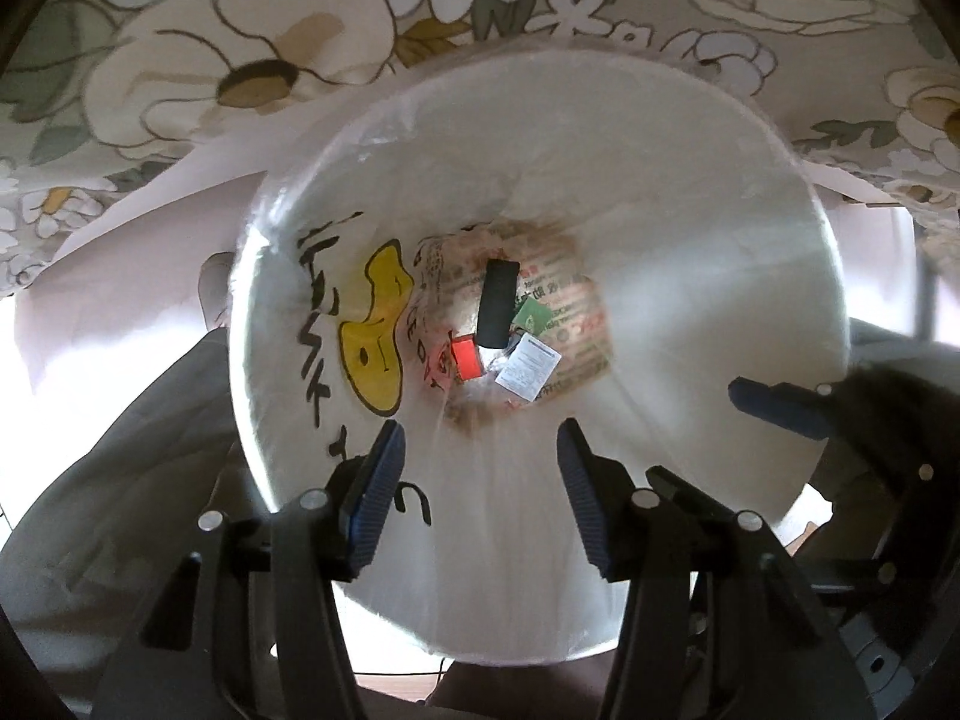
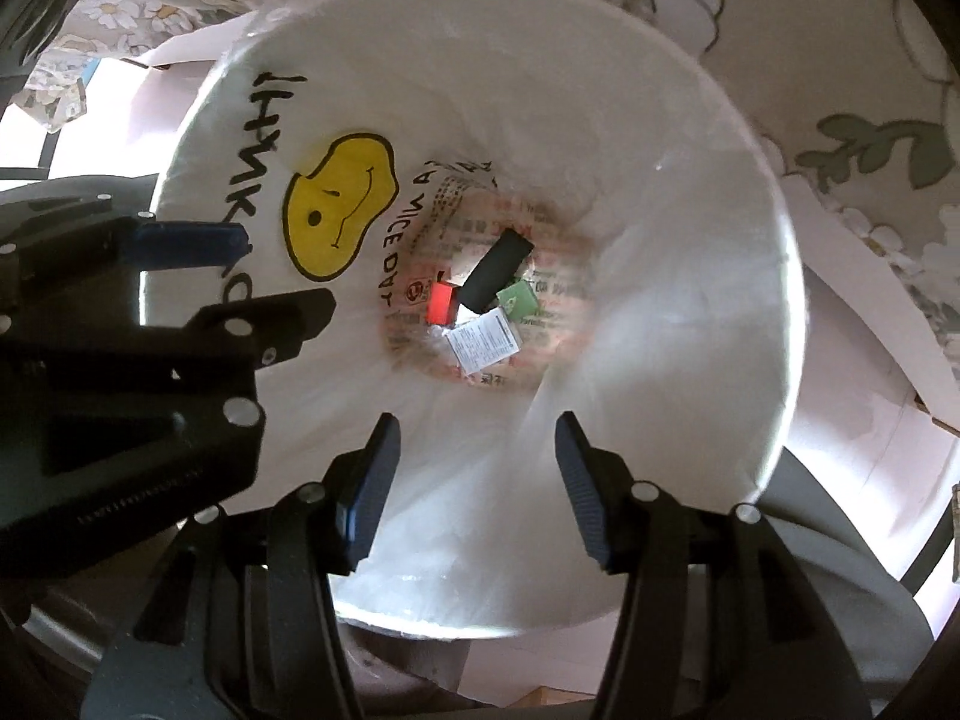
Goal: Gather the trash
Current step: 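Open both tools to drop the red block and green cube into the bin, then move both open tools back over the bed toward the cups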
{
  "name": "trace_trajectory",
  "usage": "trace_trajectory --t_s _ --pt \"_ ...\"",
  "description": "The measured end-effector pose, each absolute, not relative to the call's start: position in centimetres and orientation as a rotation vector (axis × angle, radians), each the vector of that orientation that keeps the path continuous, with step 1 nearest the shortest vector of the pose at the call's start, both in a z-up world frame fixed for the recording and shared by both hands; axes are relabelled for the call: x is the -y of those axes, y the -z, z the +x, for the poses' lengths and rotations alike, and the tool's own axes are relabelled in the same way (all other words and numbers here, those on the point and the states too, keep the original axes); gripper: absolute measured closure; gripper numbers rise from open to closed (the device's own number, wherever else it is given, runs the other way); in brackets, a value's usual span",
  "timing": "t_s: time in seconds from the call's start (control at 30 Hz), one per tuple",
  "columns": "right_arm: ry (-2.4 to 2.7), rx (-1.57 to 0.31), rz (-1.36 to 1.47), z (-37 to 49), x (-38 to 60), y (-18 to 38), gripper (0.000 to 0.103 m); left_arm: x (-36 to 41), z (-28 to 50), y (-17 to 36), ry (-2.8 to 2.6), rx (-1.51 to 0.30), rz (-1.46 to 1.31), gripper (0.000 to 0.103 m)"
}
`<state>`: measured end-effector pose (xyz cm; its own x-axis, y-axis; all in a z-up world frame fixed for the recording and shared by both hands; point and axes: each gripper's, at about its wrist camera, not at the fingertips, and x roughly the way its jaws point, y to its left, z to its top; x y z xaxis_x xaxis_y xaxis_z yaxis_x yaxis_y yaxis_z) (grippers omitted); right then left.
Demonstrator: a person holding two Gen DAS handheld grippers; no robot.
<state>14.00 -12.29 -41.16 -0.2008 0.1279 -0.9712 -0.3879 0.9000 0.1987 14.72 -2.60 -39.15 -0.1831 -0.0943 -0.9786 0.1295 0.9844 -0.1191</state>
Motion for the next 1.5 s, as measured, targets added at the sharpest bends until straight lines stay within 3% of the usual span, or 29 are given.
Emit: trace_trajectory --t_s 0.33,0.63,1.13,1.27,1.5 --pt "-0.501 -1.607 -0.268 12.8 13.0 35.5 0.048 1.7 13.9 32.6 0.216 -1.607 0.071 0.047" --pt "-0.495 -1.520 -0.275 12.7 14.2 29.7 0.048 1.4 13.5 24.3 0.232 -1.428 0.111 0.038" --pt "-0.470 -1.219 -0.320 15.8 15.8 13.7 0.048 2.1 16.0 10.2 0.246 -1.148 0.190 0.026" --pt "-0.438 -1.119 -0.320 17.3 16.6 8.5 0.038 2.1 17.1 6.8 0.237 -1.079 0.199 0.022" --pt "-0.386 -1.027 -0.275 20.9 18.0 1.6 0.034 1.9 19.9 2.4 0.221 -0.991 0.188 0.018"
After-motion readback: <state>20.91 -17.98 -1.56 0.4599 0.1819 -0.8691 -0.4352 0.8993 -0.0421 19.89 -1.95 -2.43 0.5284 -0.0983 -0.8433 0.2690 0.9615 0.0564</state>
